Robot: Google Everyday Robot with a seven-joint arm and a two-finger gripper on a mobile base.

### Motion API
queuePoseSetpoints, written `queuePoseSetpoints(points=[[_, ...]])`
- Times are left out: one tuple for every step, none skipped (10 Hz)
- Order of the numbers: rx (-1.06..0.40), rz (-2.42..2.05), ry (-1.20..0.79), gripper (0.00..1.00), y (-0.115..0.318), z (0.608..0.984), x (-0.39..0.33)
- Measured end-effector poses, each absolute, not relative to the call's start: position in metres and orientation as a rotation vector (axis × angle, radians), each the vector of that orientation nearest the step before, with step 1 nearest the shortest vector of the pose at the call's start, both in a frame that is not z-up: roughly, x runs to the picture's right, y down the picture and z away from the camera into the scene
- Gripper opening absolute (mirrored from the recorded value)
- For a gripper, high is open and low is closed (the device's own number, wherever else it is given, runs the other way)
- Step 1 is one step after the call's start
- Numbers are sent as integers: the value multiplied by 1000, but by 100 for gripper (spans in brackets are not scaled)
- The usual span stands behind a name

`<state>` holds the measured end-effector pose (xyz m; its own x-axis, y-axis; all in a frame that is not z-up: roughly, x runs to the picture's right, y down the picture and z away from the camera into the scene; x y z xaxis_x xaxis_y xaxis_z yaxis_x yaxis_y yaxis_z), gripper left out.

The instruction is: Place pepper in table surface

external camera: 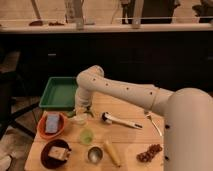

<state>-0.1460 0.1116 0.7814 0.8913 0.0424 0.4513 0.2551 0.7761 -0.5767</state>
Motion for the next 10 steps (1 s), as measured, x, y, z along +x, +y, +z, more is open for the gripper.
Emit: queuePoseSetpoints(points=[[-668, -117, -469, 0, 108, 778, -143], [-652, -111, -473, 0, 101, 772, -139], [-631, -102, -480, 0, 91, 764, -134], [-606, -91, -485, 0, 80, 755, -127], [-580, -72, -485, 0, 68, 750, -119], [-565, -62, -482, 0, 61, 752, -115], [-550, -50, -477, 0, 49, 755, -114], [-533, -30, -471, 0, 31, 762, -114], [-524, -19, -468, 0, 17, 766, -116], [-515, -6, -464, 0, -1, 772, -117]])
